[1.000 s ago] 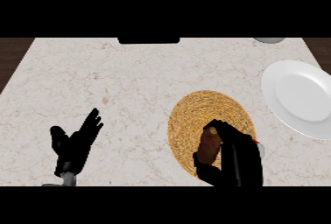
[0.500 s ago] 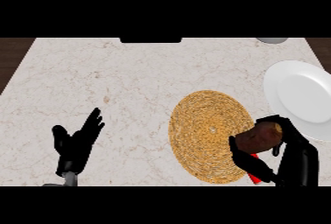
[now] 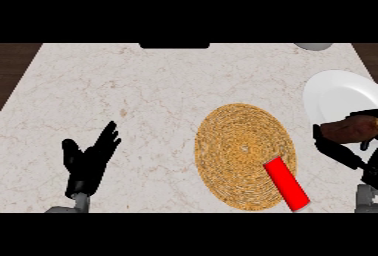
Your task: Pick the sweet potato from the placemat and place it in the plate
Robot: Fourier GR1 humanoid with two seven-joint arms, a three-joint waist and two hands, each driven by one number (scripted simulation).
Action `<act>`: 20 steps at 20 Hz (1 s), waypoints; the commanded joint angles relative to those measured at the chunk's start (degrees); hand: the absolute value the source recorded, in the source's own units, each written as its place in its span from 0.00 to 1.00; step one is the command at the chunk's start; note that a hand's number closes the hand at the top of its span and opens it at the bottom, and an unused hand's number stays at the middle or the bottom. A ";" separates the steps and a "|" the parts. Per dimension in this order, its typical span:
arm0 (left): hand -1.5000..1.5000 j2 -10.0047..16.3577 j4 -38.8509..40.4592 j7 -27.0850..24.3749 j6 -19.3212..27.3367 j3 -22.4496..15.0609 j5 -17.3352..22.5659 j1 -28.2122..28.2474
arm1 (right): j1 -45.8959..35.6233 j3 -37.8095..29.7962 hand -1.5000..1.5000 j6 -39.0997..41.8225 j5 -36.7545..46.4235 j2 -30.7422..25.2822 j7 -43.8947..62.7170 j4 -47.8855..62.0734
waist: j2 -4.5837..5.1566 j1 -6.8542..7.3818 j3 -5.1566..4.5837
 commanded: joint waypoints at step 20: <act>0.50 -1.17 0.54 0.15 -2.70 -0.62 -0.66 -1.24 | -30.71 -16.55 0.00 14.72 -12.52 -18.59 -29.68 73.15 | 1.53 3.76 0.07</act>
